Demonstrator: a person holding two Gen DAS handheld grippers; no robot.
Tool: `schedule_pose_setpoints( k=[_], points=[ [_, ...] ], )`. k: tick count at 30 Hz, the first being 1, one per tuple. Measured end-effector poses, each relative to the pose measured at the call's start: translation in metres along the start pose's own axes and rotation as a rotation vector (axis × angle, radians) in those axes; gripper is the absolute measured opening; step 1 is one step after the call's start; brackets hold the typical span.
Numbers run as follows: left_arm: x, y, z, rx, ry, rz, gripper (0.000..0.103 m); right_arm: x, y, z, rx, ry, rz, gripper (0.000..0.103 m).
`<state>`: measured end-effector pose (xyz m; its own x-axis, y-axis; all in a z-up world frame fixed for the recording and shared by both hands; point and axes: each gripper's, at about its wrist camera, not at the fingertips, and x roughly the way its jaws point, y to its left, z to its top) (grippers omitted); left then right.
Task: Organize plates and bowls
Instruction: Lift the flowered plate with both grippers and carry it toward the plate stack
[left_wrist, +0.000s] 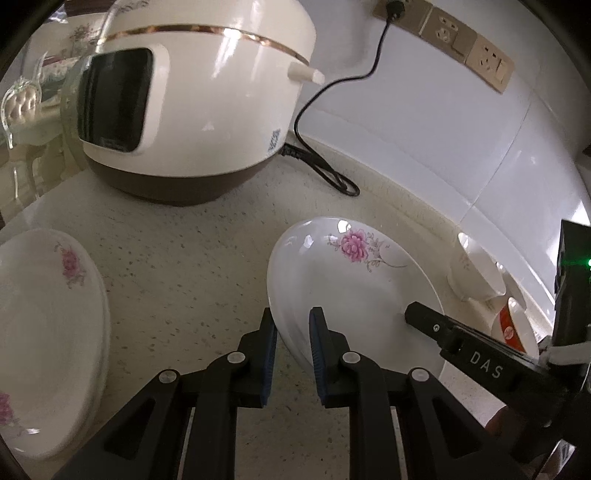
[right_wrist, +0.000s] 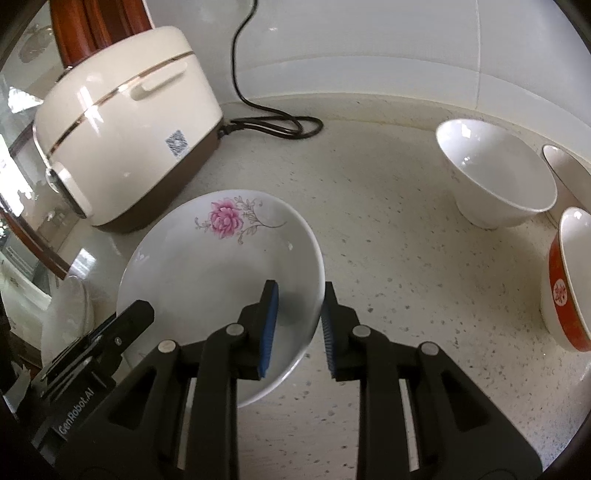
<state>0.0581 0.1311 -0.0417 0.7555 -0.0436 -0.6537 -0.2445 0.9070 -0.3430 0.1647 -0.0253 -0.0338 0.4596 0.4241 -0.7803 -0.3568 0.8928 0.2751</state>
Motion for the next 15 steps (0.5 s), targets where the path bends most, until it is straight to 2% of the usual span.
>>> schedule_pose_setpoints(
  k=[15],
  points=[
    [-0.057,0.027,-0.002,-0.027,-0.115,0.123,0.018,-0.022,0.06,-0.012,-0.161,-0.076,0.144,0.027]
  ],
)
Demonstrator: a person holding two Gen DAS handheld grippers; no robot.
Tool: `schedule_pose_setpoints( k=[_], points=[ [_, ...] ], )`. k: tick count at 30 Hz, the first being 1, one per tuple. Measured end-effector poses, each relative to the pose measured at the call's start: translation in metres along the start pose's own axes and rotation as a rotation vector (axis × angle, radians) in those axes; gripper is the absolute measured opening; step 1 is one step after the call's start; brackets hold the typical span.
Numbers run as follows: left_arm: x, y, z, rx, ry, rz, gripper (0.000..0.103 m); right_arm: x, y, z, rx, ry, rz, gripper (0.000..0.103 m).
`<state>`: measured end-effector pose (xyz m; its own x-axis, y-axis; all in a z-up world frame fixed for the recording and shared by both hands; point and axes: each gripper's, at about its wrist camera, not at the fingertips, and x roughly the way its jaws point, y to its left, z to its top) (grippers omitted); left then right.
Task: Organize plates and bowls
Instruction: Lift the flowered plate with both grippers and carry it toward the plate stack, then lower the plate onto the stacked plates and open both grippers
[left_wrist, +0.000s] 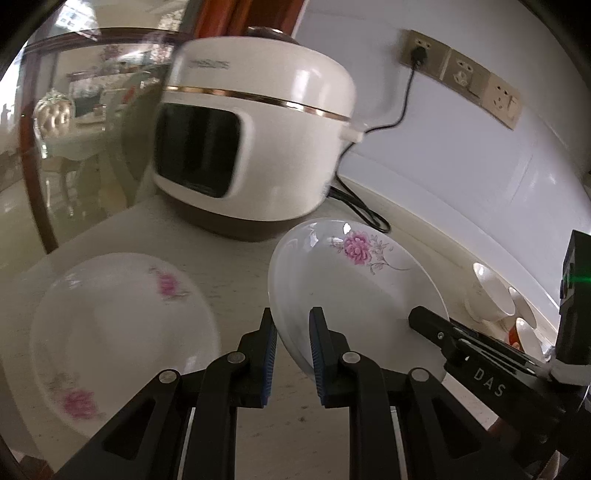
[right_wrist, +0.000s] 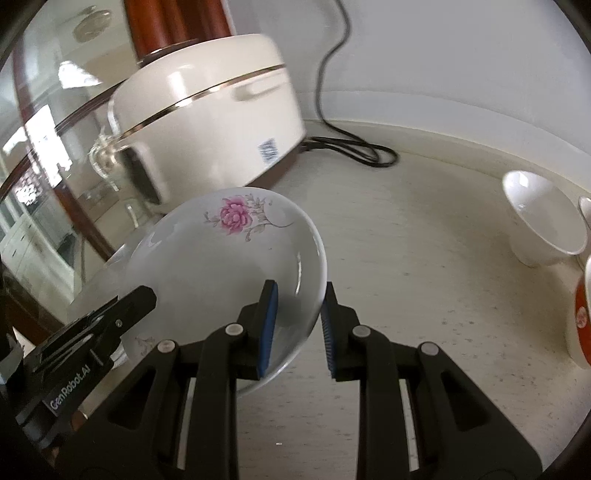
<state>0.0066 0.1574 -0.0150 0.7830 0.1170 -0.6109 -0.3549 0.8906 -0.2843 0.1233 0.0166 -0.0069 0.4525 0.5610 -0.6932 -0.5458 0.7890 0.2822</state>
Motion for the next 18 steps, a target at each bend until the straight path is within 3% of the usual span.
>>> schedule_pose_setpoints(
  k=[10,18],
  points=[
    [-0.028,0.039,-0.006,-0.068,-0.043,0.082,0.018,-0.003,0.046,-0.012,-0.111,-0.013,0.097,0.027],
    [-0.036,0.056,-0.009,-0.102,-0.044,0.079,0.018,-0.004,0.056,-0.009,-0.125,0.001,0.12,0.027]
  ],
)
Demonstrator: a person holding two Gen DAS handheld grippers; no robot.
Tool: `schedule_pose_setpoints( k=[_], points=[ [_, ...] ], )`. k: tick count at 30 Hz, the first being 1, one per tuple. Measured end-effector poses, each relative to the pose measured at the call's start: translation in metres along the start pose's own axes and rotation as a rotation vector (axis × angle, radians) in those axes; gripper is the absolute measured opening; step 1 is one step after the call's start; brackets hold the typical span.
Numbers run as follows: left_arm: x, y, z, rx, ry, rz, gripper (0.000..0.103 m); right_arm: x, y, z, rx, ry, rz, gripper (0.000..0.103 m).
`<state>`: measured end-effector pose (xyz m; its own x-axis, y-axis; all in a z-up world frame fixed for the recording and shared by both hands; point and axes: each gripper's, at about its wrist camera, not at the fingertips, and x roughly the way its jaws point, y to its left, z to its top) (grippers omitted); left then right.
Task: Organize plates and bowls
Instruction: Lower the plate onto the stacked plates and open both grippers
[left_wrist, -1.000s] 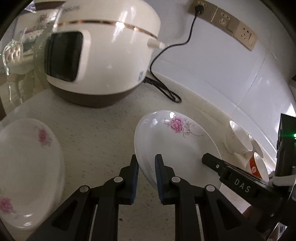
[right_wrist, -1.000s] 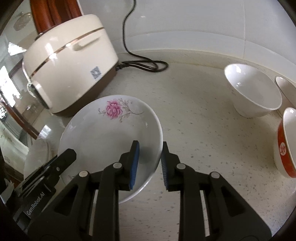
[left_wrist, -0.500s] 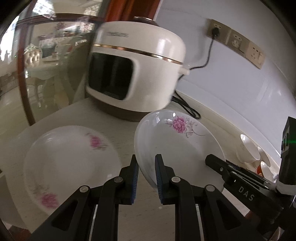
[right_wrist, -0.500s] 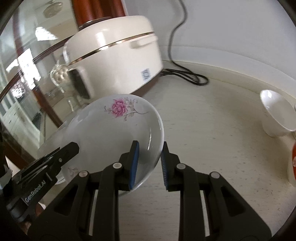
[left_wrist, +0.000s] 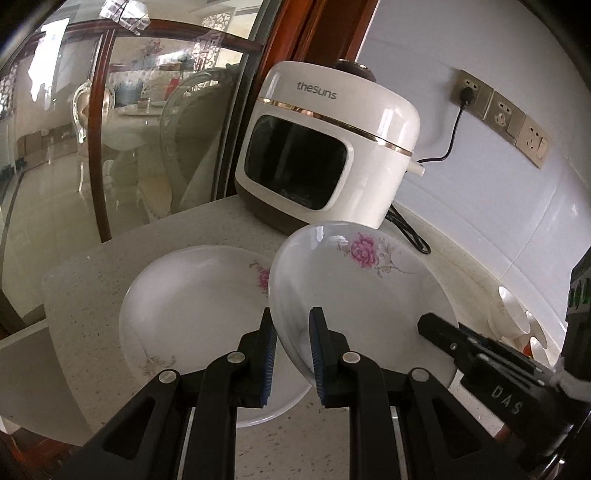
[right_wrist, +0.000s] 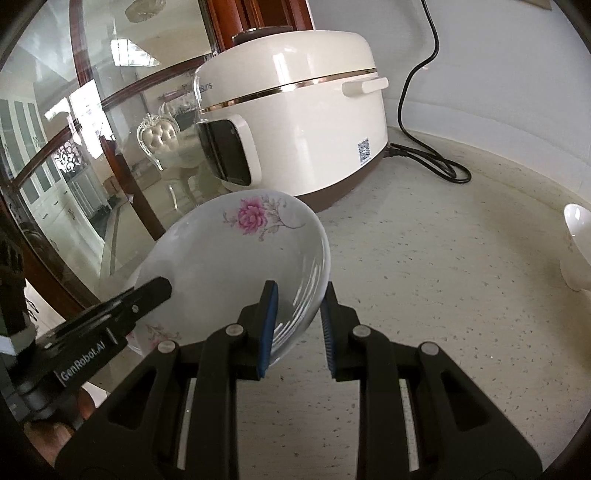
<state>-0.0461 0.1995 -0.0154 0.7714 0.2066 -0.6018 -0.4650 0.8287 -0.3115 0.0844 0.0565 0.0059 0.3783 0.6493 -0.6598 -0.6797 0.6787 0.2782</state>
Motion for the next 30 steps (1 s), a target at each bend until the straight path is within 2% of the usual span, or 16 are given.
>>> schedule_pose_setpoints(
  k=[6,18,30],
  points=[
    [-0.001,0.014,0.0,-0.038,0.005,-0.006,0.018,0.004,0.018,0.007,-0.023,0.026,0.0,0.027],
    [-0.01,0.047,0.007,-0.087,-0.02,0.039,0.018,0.034,0.05,0.007,-0.05,0.079,0.032,0.027],
    [-0.005,0.069,0.003,-0.117,0.0,0.067,0.018,0.056,0.061,0.005,-0.076,0.123,0.033,0.027]
  ],
)
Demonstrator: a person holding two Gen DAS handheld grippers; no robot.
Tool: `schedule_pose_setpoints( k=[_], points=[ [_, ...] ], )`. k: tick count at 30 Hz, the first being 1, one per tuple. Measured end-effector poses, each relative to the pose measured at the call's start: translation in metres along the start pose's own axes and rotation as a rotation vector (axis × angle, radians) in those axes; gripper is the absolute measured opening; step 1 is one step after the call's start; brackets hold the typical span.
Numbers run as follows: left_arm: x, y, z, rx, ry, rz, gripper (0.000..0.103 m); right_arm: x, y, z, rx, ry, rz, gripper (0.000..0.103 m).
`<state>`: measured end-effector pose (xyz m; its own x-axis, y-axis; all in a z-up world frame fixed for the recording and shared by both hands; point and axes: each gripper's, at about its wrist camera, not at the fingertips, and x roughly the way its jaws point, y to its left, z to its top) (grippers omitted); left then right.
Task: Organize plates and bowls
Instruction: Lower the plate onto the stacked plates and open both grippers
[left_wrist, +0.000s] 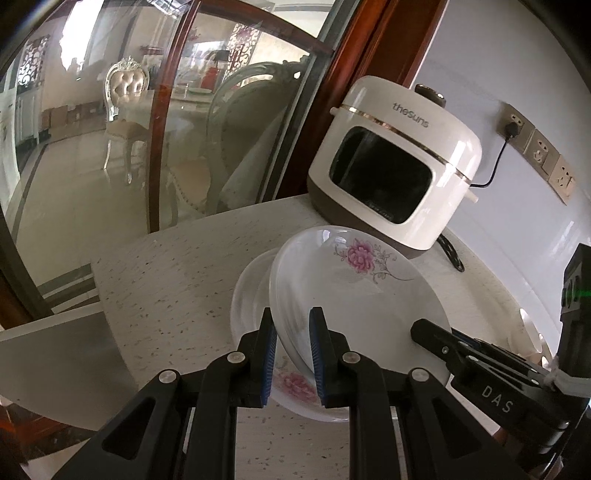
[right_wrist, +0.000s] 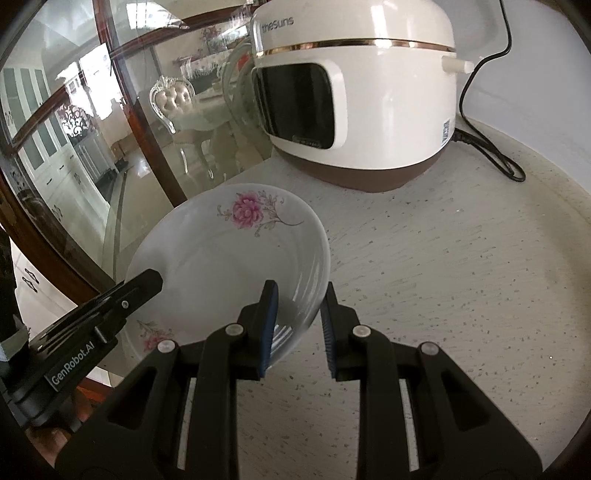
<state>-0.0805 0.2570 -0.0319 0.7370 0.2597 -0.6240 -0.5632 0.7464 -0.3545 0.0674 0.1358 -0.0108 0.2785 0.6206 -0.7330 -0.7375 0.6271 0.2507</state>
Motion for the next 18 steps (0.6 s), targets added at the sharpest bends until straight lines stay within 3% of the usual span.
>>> schedule_pose_setpoints(
  k=[14,18],
  points=[
    [0.0015,0.0071,0.0002,0.005,0.009,0.019,0.019,0.0071,0.0029,0.0021,-0.013,0.023,0.002,0.027],
    [-0.0001,0.0042,-0.0014,0.005,0.005,0.017,0.026,0.0074,0.0037,0.0017,-0.02,0.02,0.002,0.029]
  ],
)
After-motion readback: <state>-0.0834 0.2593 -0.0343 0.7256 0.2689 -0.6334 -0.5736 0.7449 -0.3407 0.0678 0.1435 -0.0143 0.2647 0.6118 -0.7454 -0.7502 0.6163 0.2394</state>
